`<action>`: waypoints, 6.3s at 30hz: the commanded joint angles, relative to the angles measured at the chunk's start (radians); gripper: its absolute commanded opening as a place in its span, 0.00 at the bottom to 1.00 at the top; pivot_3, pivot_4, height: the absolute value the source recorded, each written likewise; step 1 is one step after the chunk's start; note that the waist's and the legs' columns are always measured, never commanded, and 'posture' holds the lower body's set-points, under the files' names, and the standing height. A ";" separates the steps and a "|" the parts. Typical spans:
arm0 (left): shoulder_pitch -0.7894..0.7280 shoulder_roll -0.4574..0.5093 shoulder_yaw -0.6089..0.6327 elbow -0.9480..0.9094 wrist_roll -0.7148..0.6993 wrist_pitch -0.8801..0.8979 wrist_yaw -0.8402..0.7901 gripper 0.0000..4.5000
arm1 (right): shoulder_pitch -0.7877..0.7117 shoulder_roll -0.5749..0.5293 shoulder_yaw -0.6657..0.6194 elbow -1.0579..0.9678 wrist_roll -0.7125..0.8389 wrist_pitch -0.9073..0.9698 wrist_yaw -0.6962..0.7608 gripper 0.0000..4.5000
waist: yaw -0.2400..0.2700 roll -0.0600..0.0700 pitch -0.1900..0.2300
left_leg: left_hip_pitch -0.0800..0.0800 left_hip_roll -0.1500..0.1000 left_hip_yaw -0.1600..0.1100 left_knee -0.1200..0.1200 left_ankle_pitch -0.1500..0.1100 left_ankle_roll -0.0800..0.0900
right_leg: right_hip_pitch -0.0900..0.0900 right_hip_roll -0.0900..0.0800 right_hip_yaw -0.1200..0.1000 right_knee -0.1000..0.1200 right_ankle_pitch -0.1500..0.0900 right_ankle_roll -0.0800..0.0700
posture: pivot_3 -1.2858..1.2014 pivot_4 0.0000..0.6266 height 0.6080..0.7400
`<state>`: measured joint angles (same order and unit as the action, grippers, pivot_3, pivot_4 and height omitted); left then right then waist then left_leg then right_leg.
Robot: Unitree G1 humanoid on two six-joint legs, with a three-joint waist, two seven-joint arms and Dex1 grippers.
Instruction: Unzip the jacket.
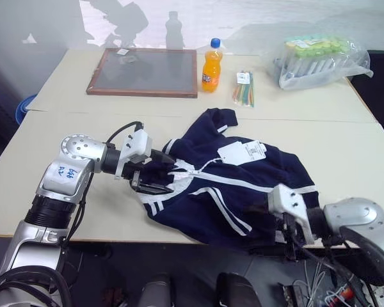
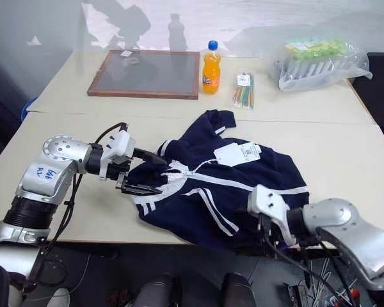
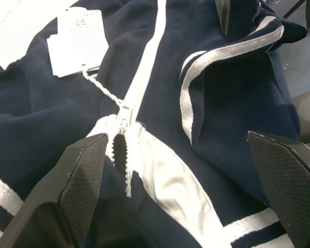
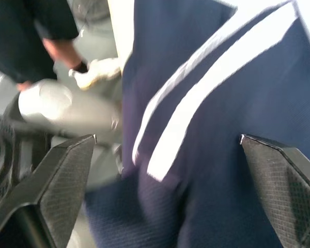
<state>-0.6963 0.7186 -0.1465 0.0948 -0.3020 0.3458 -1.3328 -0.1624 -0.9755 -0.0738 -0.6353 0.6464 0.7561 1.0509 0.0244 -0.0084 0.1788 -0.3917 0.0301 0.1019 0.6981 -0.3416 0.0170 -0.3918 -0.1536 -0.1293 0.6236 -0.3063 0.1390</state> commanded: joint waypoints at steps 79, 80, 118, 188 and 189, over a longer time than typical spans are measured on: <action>-0.257 -0.251 -0.148 0.884 0.358 -0.670 0.104 1.00 | -0.142 0.711 -0.110 0.243 -0.685 -0.259 -0.725 0.01 | -0.027 0.000 -0.001 | 0.001 0.000 0.005 0.000 0.000 -0.001 | 0.000 0.001 0.002 0.003 0.000 0.000 | 0.52 0.24 1.00; -0.259 -0.253 -0.148 0.890 0.358 -0.671 0.105 1.00 | -0.138 0.718 -0.126 0.227 -0.664 -0.241 -0.730 0.01 | -0.025 0.000 -0.001 | 0.001 0.000 0.005 0.000 0.000 -0.001 | 0.000 0.001 0.002 0.003 0.000 0.000 | 0.52 0.24 1.00; -0.361 -0.315 -0.146 0.812 0.352 -0.616 -0.007 0.62 | -0.174 0.554 0.115 0.337 -0.684 -0.373 -0.631 0.00 | -0.027 0.000 -0.001 | -0.001 0.000 0.006 -0.001 0.000 0.000 | -0.003 0.001 0.003 0.002 0.000 0.000 | 0.52 0.24 1.00; -0.362 -0.275 -0.044 0.995 0.385 -0.728 0.101 0.18 | -0.137 0.359 0.198 0.346 -0.831 -0.630 -0.482 0.00 | -0.029 -0.001 -0.001 | 0.000 0.001 0.007 -0.001 -0.001 0.000 | -0.002 0.002 0.003 0.001 0.000 0.000 | 0.52 0.24 1.00; -0.359 -0.274 -0.035 0.988 0.372 -0.712 0.081 0.22 | -0.138 0.358 0.196 0.345 -0.830 -0.630 -0.481 0.00 | -0.029 -0.001 -0.001 | 0.000 0.001 0.007 -0.001 -0.001 0.000 | -0.002 0.002 0.003 0.001 0.000 0.000 | 0.52 0.24 1.00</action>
<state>-1.0581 0.4238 -0.2055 1.0791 0.0954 -0.3886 -1.2346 -0.2976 -0.6067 0.1492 -0.2445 -0.1863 0.1324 0.5667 -0.0049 -0.0098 0.1780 -0.3913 0.0309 0.1088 0.6972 -0.3422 0.0171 -0.3943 -0.1520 -0.1262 0.6250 -0.3064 0.1389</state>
